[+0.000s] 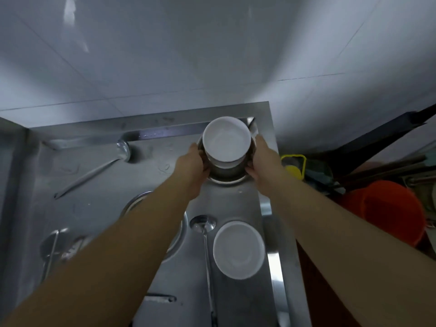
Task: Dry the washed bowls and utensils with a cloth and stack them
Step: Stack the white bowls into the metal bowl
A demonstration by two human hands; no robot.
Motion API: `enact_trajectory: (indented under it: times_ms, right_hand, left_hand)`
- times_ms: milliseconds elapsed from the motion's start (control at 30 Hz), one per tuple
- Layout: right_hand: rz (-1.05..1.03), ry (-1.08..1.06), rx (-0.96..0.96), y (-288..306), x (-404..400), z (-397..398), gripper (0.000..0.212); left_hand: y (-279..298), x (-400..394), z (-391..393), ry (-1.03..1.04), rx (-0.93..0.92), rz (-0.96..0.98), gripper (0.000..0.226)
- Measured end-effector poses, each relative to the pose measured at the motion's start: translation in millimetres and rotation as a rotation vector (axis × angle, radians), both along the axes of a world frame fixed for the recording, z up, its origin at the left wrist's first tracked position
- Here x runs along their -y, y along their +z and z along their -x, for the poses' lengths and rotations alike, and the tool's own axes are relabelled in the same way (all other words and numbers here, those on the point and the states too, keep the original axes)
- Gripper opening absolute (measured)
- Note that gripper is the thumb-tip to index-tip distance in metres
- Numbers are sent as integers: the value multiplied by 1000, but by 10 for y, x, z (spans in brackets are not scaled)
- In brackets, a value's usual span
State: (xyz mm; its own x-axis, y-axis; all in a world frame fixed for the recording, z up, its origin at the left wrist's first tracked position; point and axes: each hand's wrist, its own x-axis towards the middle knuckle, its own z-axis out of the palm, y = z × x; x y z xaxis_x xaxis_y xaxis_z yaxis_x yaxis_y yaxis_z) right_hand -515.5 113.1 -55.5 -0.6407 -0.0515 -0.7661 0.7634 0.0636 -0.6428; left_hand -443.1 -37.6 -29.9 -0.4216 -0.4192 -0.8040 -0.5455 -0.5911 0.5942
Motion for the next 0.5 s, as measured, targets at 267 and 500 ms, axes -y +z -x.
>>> enact_trajectory:
  times_ms: [267,500]
  right_hand:
    - [-59,144,57,-133,-578,-681,33]
    - [-77,224,107,-404,-1068,-1513,54]
  left_hand:
    - [-23,-281,-1104,-186,44,172,27]
    - [-93,-820,-1915,-187,94,114,30]
